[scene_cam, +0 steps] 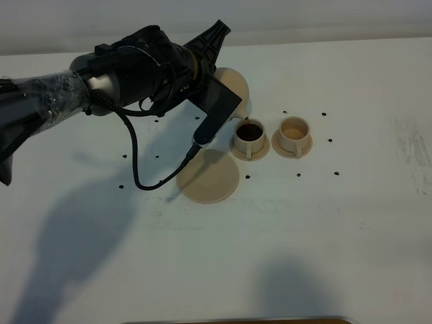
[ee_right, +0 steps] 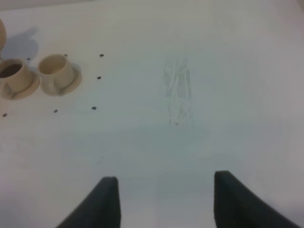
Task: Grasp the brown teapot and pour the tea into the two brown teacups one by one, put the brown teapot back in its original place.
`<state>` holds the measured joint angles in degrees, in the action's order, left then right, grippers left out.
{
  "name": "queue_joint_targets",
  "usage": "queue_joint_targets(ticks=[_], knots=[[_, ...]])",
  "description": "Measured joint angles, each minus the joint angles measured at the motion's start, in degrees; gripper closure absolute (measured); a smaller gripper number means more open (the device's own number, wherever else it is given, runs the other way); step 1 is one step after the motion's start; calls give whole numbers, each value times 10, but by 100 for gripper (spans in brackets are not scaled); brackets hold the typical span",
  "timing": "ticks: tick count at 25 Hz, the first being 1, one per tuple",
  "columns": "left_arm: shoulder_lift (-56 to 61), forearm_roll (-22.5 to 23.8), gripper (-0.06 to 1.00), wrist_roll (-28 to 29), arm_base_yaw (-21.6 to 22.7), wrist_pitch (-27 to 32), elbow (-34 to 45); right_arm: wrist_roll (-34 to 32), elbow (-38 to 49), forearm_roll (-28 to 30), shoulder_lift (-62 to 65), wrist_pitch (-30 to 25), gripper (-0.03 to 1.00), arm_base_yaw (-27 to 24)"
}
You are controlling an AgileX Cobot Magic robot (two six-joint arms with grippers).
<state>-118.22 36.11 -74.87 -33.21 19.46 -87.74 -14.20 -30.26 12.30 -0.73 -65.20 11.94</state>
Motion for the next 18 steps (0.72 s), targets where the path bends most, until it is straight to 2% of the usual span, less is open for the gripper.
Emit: queue_joint_targets(ticks=[6, 18], knots=[[0, -18, 78, 22, -2, 21, 0, 0, 0, 0, 0, 0, 54, 0], [4, -54, 78, 163, -8, 69, 0, 0, 0, 0, 0, 0, 54, 0]])
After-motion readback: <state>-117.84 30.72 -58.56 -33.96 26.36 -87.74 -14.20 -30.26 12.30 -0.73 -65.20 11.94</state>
